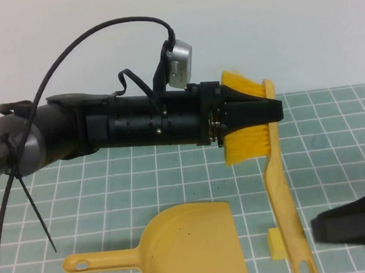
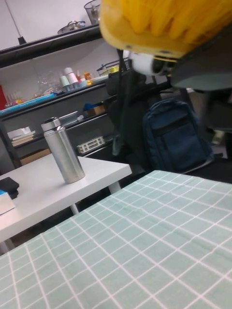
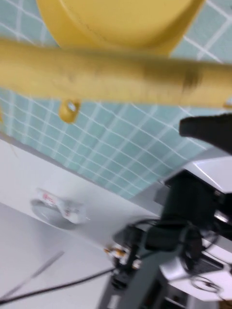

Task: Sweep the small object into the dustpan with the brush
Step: Hand over the broom, then pick up the dustpan from the table

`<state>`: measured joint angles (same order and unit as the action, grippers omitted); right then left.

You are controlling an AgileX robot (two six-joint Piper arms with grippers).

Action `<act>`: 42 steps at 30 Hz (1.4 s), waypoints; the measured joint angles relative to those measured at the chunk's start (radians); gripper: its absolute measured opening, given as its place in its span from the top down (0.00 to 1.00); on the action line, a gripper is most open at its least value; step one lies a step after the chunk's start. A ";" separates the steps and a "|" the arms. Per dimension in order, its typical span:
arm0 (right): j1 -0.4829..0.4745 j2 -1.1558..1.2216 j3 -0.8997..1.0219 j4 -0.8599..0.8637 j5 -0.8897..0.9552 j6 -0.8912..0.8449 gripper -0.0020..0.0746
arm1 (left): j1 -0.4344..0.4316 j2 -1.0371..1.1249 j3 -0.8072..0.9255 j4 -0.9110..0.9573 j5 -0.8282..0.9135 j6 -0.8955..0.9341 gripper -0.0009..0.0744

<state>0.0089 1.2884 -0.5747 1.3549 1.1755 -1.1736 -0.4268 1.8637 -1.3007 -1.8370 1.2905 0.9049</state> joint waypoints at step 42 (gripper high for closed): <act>0.152 0.003 -0.165 0.001 -0.199 0.038 0.76 | -0.026 -0.053 -0.120 0.462 0.000 -0.239 0.17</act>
<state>0.1611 1.2909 -0.7395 1.3563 0.9767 -1.1358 -0.4524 1.8106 -1.4205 -1.3752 1.2905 0.6656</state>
